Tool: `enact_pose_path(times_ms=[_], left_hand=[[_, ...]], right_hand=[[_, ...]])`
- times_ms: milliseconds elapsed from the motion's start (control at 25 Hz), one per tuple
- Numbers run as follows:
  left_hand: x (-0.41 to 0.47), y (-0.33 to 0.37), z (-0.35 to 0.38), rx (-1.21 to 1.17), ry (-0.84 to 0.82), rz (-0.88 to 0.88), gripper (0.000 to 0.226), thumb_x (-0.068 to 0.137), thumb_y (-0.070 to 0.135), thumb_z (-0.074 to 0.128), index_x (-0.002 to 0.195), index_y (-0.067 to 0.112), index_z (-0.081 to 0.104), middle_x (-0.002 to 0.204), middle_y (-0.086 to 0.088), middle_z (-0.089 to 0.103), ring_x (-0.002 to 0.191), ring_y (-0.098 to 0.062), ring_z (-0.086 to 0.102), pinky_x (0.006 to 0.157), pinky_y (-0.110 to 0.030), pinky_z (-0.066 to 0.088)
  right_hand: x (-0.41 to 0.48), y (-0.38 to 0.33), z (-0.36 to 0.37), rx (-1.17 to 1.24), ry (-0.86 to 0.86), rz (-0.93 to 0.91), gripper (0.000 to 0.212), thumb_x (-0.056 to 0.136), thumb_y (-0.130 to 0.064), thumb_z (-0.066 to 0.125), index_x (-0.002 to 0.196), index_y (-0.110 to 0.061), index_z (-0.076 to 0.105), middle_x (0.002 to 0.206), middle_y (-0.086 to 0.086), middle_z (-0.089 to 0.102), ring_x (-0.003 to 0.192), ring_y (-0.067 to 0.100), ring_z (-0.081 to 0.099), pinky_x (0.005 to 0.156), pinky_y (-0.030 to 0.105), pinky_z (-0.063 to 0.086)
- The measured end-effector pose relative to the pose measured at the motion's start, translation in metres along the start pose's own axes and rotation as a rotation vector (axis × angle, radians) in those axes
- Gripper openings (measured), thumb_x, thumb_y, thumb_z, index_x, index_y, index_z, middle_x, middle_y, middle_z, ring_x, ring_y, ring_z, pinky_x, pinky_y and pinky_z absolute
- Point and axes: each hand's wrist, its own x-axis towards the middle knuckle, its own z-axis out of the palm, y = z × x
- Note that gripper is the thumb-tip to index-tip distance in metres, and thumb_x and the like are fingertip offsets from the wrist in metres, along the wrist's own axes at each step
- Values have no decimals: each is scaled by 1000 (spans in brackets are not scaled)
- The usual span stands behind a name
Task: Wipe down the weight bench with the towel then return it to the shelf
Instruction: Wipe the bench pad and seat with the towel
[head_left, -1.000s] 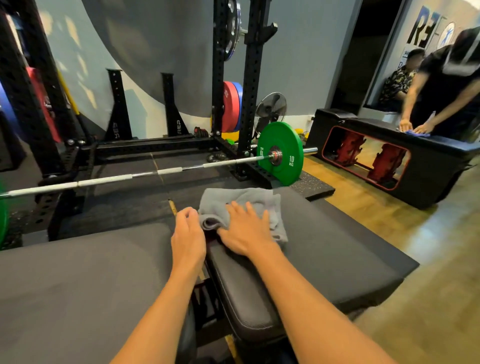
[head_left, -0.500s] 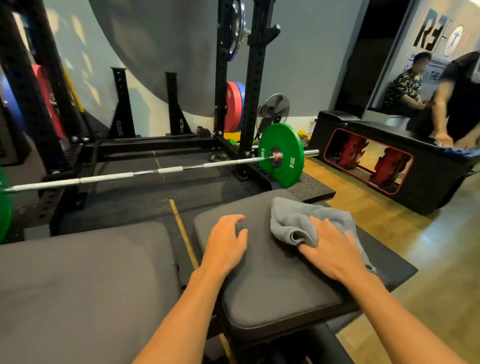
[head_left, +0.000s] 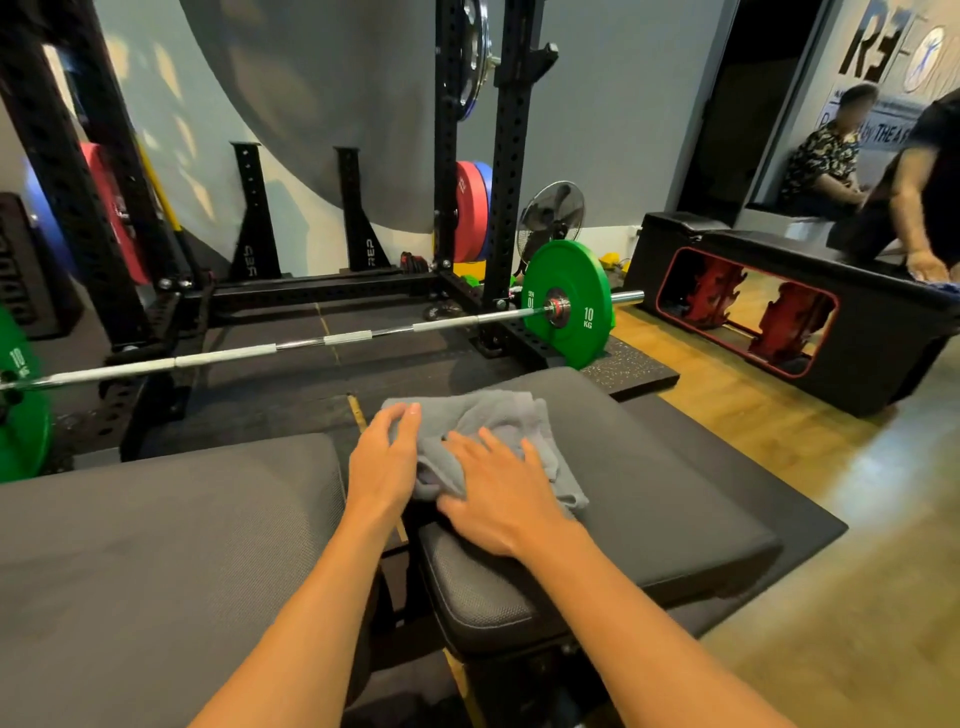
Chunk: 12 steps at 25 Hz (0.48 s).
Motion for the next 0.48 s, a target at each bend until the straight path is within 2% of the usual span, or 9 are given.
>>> enact_pose_path(times_ms=[80,120,200,240,360,480], left_hand=[[4,-6,-2,14,-37,-21,43,94,37,55,130,15,59,133,-11,55,122,-26,52,97,-31,41],[3,-9,-1,62,-41,-17,41,91,34,60,128,16,59,130,-13,52,122,-27,51,99,-32,39],[-5,-7,4,169,-62,36,36,88,24,65,123,15,62,128,-11,50,120,-23,50,97,-24,35],[-8,-3,6,192,-86,62,34,87,21,65,120,15,64,128,-9,53,120,-20,50,95,-21,33],[-15,21,-10,70,-132,58,24,86,20,64,108,13,71,109,-4,69,106,-16,61,91,-24,43],[-19,32,-78,-29,-97,45,20,81,23,64,94,12,76,91,-2,72,92,-13,64,87,-28,49]], right_hand=[[-40,0,-2,-10,-8,-31,74,86,-55,34,154,-29,22,164,-12,19,152,16,6,119,54,2],[-57,1,-3,-21,-16,-31,79,81,-60,24,154,-31,19,163,-15,17,152,13,4,119,51,0],[-77,3,-6,-37,-23,23,81,79,-64,18,155,-35,16,163,-20,15,151,7,1,119,44,-4],[-78,2,-9,-15,3,56,76,83,-62,23,154,-36,16,162,-20,17,151,6,2,119,42,-4],[-68,-18,-8,182,153,133,61,92,-50,43,150,-36,31,157,-14,35,149,14,20,120,51,8],[-53,-82,5,396,221,140,63,79,-56,32,137,-36,49,140,-7,56,135,25,45,110,59,29]])
